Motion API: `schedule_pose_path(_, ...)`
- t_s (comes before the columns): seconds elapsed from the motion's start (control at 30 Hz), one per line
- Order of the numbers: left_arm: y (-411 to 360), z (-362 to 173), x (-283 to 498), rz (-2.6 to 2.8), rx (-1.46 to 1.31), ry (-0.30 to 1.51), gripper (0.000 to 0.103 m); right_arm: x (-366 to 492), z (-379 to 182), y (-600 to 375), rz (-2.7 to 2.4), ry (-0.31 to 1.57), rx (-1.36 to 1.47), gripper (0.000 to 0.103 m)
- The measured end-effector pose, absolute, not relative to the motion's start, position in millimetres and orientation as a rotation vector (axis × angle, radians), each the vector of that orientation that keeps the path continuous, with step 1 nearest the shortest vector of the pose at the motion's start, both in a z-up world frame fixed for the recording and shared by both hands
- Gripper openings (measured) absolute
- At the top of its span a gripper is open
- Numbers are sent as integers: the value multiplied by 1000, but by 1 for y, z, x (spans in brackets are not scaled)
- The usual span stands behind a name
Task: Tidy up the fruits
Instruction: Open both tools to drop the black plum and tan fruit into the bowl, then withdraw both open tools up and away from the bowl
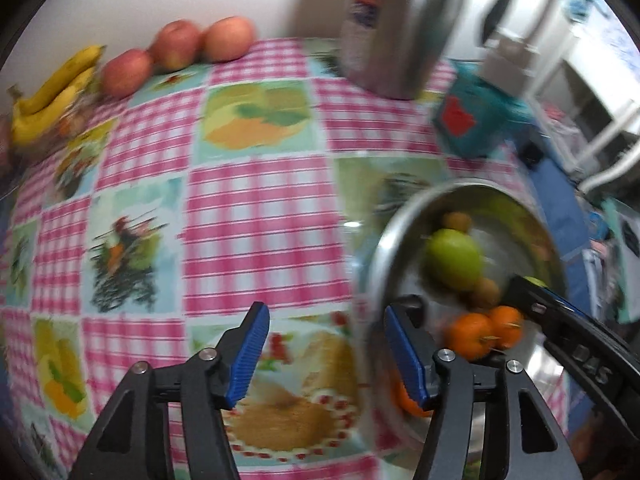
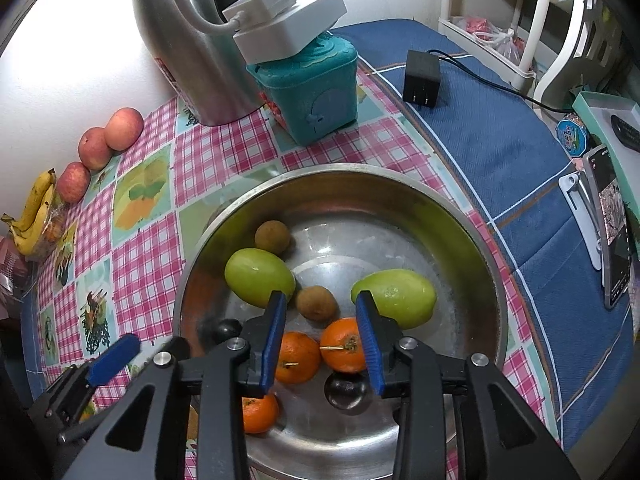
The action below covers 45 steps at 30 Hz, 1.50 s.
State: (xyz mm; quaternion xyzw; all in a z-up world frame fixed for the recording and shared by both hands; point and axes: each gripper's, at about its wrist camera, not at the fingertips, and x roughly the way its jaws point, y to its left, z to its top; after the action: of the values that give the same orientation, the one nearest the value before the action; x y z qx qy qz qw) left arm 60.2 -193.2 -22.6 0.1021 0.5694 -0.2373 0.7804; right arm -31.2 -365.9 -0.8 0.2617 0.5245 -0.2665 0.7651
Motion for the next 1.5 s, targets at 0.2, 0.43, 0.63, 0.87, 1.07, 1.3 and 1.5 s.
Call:
schedule_pose_path(0.2,-166,-22,80,-396,160,1232,71,-26,-4,-360,-570,1163,540,37)
schedule_pose_path(0.43,-144,-18,94,-339,101,1234,73,-16,1,-341,-528,1174,481,37)
schedule_pose_path(0.63,-139,-17,100,-321,84,1233,77,-11,4,-328,-508,1177,433,37)
schedule_pose_path(0.87,-137,-17,101,-310,80,1233,91,-8,3,-323,-512,1181,402,65)
schedule_pose_path(1.07,-134,-13,101,-305,92,1188,103,-8,2,-321,-502,1171,372,85)
schedule_pose_path(1.3,-131,-6,96,-311,129,1155,103,-8,2,-319,-483,1161,349,94)
schedule_pose_path(1.5,-135,-3,84,-310,192,1125,103,-9,-1,-316,-485,1167,336,94)
